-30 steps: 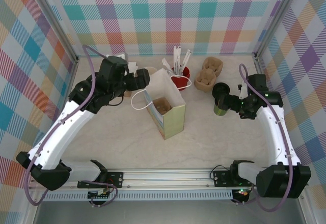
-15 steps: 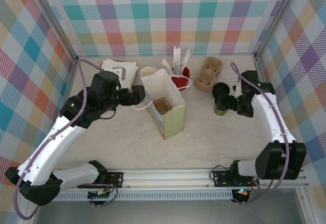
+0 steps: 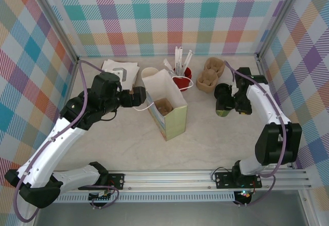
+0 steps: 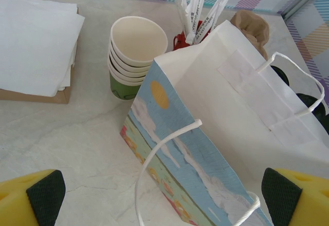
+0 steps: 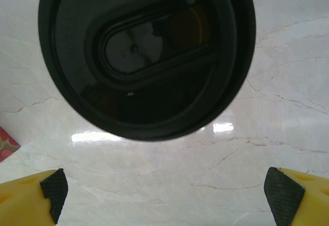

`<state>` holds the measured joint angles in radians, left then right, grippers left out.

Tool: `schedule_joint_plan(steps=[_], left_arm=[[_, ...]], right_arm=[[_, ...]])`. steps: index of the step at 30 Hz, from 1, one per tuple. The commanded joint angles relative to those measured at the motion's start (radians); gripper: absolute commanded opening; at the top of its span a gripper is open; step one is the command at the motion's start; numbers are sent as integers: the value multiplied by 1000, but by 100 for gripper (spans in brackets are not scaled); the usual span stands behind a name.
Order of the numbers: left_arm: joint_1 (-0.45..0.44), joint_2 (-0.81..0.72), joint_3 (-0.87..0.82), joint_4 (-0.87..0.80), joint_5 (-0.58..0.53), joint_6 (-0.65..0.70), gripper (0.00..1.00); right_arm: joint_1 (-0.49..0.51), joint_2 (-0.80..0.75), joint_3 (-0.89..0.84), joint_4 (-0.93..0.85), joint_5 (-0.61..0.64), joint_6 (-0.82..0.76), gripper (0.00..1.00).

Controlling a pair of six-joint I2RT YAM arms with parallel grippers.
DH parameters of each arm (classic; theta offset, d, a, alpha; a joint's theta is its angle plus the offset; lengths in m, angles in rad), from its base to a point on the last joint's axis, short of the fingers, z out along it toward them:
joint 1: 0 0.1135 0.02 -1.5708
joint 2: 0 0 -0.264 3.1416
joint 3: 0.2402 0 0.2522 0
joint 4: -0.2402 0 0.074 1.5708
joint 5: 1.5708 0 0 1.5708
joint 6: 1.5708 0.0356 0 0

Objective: Pack the takeout coffee

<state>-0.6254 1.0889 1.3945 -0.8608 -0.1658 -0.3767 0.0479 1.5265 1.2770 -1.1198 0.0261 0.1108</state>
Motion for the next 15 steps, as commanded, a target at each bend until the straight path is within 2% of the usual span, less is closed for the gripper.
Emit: schedule_joint_plan(steps=[1, 15], left_arm=[[6, -18, -9, 2, -10, 13, 100], [6, -23, 0, -9, -13, 14, 100]], right_arm=[[10, 37, 47, -9, 12, -23, 100], [26, 205, 154, -27, 32, -51, 100]])
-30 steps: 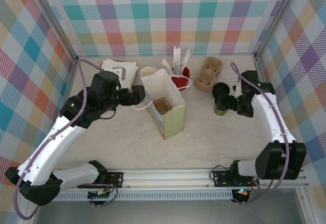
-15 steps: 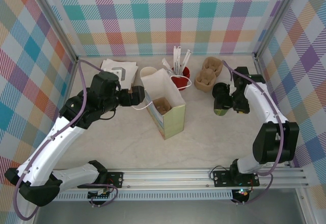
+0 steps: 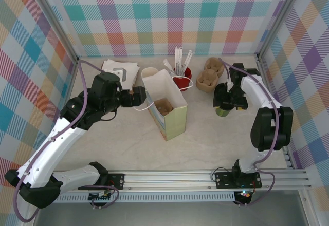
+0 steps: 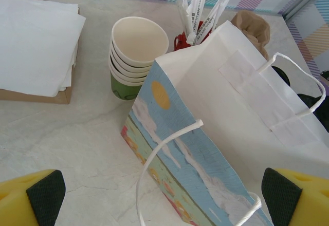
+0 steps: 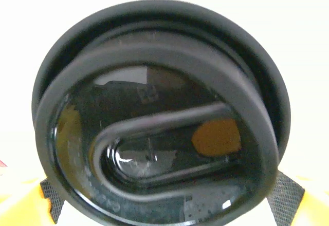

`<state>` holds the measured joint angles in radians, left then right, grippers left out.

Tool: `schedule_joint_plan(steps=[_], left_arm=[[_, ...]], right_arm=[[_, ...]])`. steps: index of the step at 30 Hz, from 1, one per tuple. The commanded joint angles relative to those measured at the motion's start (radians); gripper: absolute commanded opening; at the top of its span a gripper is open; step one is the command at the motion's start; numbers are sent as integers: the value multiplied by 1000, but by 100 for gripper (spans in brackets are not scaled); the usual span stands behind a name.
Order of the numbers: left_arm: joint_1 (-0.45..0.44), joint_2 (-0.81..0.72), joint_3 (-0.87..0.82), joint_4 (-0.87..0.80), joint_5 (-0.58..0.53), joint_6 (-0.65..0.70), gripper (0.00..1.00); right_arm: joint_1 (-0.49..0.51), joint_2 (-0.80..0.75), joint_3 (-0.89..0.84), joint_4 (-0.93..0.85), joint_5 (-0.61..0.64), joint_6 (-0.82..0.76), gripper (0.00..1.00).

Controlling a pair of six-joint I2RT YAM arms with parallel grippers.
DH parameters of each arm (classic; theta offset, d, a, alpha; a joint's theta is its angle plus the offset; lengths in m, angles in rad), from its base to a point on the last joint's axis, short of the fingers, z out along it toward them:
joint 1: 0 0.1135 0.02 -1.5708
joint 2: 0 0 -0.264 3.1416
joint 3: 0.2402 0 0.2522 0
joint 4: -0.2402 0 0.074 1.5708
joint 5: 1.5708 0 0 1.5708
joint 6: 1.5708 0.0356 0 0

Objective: Pack the takeout coffee

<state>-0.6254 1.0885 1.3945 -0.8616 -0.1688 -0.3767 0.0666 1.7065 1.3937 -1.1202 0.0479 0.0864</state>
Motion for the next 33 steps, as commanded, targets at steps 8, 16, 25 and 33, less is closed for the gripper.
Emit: schedule_joint_plan(steps=[8, 16, 25, 33], left_arm=[[6, -19, 5, -11, -11, 17, 100], [7, -10, 16, -14, -10, 21, 100], [6, 2, 25, -20, -3, 25, 100], [7, 8, 26, -22, -2, 26, 100]], right_arm=[[7, 118, 104, -50, 35, -55, 100], [6, 184, 160, -71, 31, -73, 100], [8, 222, 182, -93, 24, -88, 100], [8, 231, 186, -79, 28, -96, 99]])
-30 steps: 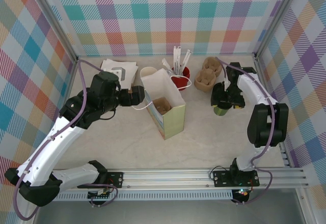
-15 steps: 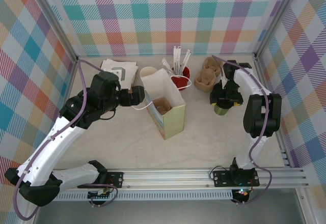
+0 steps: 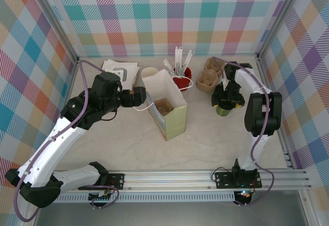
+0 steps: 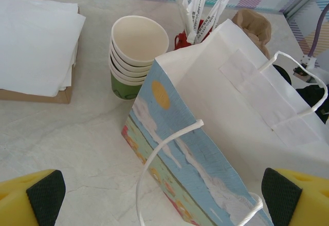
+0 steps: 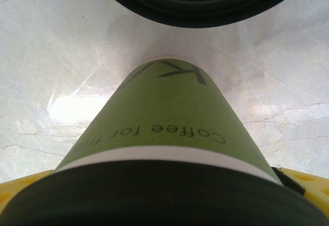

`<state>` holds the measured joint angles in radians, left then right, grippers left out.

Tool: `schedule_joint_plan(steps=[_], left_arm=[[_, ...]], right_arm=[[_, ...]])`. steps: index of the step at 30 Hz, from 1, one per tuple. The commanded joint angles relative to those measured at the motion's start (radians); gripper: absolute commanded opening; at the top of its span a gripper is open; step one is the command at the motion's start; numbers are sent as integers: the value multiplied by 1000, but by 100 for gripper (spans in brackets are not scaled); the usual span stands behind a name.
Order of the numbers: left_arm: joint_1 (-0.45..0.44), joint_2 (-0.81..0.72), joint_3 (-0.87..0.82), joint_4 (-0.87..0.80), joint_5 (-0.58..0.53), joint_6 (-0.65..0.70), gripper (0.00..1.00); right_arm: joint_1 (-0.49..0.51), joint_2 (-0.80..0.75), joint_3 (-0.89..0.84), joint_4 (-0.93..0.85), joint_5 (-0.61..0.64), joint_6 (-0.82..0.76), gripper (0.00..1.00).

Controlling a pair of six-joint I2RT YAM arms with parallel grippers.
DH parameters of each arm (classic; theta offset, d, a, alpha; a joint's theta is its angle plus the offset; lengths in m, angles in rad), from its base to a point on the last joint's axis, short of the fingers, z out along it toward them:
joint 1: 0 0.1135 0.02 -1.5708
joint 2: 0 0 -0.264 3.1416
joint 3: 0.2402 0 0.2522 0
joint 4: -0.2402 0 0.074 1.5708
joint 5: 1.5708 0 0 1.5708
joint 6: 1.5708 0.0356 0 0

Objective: Pack the takeout coffee

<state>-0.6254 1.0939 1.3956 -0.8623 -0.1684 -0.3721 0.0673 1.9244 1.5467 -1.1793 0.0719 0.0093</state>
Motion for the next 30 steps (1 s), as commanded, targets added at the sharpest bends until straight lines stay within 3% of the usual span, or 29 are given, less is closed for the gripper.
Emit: schedule_joint_plan(steps=[1, 14, 20, 30], left_arm=[[6, 2, 24, -21, -2, 22, 100], [6, 10, 20, -18, -5, 17, 100], [21, 39, 45, -27, -3, 3, 100], [174, 118, 87, -2, 191, 33, 100]], right_arm=[[6, 13, 34, -19, 5, -19, 99], [7, -12, 25, -20, -1, -23, 87], [9, -68, -1, -33, 3, -21, 86], [30, -210, -40, -88, -12, -6, 86]])
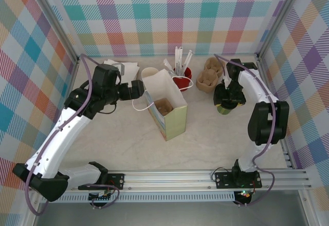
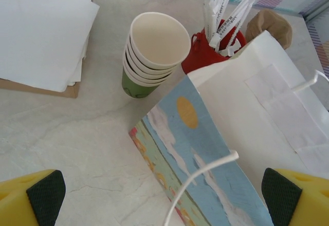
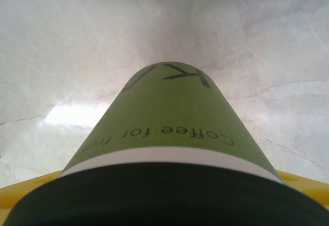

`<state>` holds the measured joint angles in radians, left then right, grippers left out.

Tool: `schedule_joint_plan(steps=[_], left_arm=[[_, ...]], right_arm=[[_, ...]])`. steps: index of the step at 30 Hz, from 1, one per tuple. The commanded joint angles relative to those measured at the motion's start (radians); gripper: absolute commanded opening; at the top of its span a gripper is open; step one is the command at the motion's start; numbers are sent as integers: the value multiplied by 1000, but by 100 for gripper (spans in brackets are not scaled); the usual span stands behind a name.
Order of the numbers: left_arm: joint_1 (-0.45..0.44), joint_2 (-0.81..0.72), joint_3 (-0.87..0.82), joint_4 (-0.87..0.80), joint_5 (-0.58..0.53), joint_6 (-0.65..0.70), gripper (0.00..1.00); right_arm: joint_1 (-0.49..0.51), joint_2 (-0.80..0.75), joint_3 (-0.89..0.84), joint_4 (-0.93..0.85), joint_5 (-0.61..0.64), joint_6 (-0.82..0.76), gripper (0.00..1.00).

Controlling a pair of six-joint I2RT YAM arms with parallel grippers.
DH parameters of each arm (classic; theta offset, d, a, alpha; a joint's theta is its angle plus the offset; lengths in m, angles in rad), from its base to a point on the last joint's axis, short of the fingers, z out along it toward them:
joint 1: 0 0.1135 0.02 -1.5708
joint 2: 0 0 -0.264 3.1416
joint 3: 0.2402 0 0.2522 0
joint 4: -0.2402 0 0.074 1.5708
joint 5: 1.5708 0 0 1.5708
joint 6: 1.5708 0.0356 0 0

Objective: Pack the takeout coffee

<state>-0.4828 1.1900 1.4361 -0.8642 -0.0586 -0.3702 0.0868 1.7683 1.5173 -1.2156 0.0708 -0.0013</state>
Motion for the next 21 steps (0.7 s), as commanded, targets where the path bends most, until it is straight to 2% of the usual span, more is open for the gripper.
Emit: schedule_joint_plan(steps=[1, 6, 15, 21], left_arm=[[47, 38, 58, -2, 99, 41, 100], [102, 126, 109, 4, 192, 105, 100], [122, 293, 194, 18, 212, 249, 99], [124, 379, 252, 38, 269, 292, 96]], right_arm=[[15, -71, -9, -62, -18, 11, 86], [53, -147, 15, -116, -43, 30, 86], [139, -229, 140, -254, -52, 63, 86], [208, -265, 240, -321, -74, 85, 85]])
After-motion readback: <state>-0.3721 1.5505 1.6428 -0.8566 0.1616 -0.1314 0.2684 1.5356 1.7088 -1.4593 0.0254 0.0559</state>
